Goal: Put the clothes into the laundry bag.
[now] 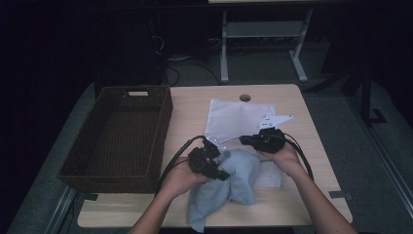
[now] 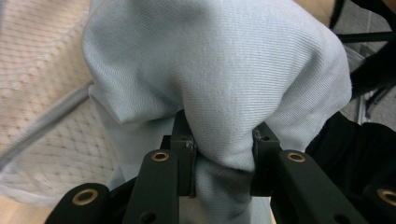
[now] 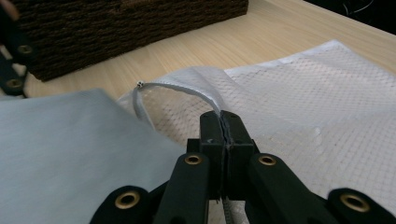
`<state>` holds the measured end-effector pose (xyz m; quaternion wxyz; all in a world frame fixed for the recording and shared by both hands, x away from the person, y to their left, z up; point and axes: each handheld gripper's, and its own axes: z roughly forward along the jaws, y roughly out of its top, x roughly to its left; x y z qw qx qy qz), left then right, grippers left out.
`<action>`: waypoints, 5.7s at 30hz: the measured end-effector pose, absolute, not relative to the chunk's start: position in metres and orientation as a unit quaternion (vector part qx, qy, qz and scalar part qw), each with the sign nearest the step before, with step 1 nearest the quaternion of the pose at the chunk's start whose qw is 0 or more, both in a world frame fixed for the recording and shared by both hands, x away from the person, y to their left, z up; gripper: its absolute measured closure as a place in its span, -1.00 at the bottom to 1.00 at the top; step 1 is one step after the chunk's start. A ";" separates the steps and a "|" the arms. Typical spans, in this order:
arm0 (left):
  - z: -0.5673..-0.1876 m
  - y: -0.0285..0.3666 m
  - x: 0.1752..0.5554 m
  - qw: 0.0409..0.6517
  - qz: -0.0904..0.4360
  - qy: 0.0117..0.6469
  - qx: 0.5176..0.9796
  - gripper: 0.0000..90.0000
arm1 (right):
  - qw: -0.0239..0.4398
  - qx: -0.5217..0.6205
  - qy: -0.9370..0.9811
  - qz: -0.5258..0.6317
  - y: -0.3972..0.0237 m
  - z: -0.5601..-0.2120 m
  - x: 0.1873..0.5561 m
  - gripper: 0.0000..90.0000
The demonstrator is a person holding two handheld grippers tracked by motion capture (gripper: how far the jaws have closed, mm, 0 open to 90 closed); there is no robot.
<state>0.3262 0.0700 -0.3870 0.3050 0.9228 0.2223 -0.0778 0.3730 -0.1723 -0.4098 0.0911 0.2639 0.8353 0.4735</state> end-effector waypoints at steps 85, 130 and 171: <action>-0.431 0.073 0.359 0.323 -0.019 0.346 0.881 0.55 | 0.103 0.267 0.895 0.342 -0.216 -0.452 0.330 0.83; -0.424 0.084 0.353 0.354 -0.017 0.361 0.863 0.10 | 0.043 0.198 0.908 0.368 -0.164 -0.435 0.272 0.93; -0.439 0.087 0.315 0.305 0.060 0.326 0.893 0.72 | 0.069 0.239 0.888 0.386 -0.174 -0.429 0.318 0.92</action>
